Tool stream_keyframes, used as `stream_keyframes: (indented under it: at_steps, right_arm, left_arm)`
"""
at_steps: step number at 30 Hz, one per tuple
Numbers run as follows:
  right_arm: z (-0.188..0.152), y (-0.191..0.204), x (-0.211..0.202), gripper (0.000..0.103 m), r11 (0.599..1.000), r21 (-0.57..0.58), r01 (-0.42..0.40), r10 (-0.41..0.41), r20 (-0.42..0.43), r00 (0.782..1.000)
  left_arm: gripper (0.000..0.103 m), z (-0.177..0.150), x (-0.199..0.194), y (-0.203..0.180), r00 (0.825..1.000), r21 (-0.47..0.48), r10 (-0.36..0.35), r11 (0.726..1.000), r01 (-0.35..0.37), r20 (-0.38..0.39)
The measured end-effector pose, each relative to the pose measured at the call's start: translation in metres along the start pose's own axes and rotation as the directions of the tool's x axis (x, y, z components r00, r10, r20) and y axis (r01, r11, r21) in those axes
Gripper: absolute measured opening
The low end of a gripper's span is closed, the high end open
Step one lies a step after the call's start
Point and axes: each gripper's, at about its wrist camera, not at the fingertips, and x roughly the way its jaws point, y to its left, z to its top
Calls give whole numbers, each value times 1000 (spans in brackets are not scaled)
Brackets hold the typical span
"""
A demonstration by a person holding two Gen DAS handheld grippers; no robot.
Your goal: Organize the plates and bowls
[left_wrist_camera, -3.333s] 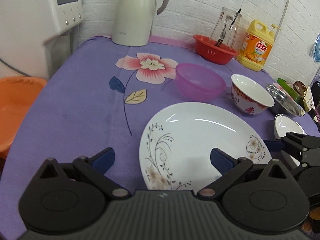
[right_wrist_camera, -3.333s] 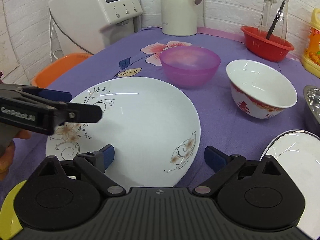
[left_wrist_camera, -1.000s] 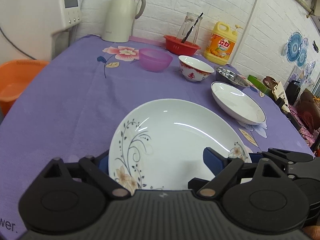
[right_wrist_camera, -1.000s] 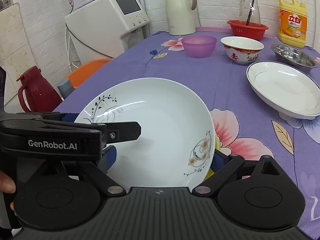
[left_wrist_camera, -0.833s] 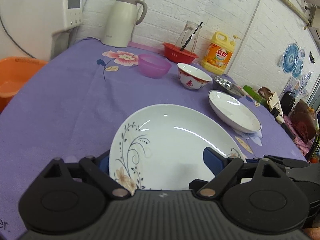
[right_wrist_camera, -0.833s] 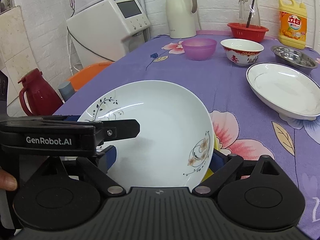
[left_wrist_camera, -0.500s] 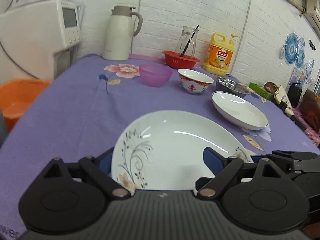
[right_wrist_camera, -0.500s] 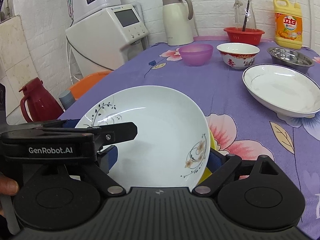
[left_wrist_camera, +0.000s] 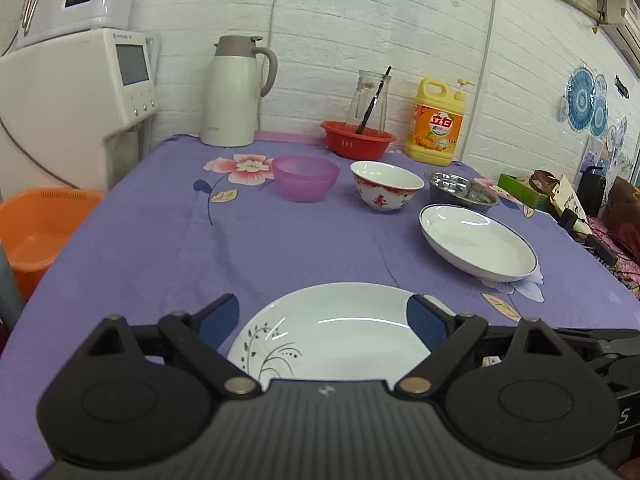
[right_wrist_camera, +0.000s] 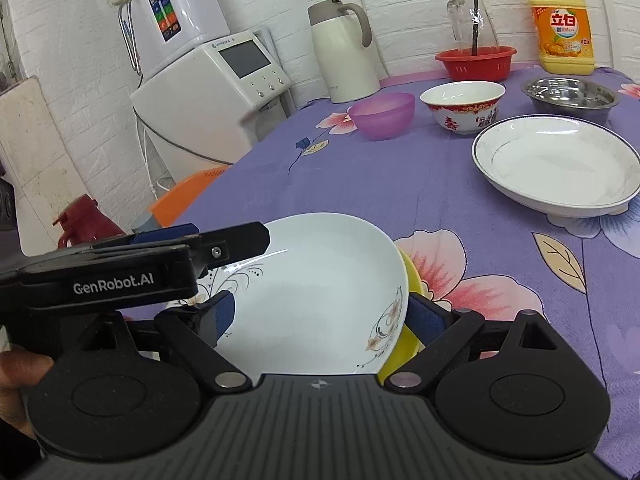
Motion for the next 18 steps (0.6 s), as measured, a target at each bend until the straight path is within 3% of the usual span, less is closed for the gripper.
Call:
stream_keyframes:
  at_steps: [3, 8, 18]
  right_arm:
    - [4, -3, -10, 103, 999, -8, 36, -35, 58, 998]
    - [14, -23, -26, 103, 994, 12, 110, -111, 134, 985]
    - [24, -88, -44, 103, 950, 124, 288, -304, 134, 943]
  left_arm:
    - [89, 7, 5, -1, 1000, -34, -22, 999, 22, -7]
    - [89, 19, 20, -19, 999, 6, 45, 999, -45, -23]
    - [89, 41, 53, -46, 996, 42, 63, 997, -60, -67]
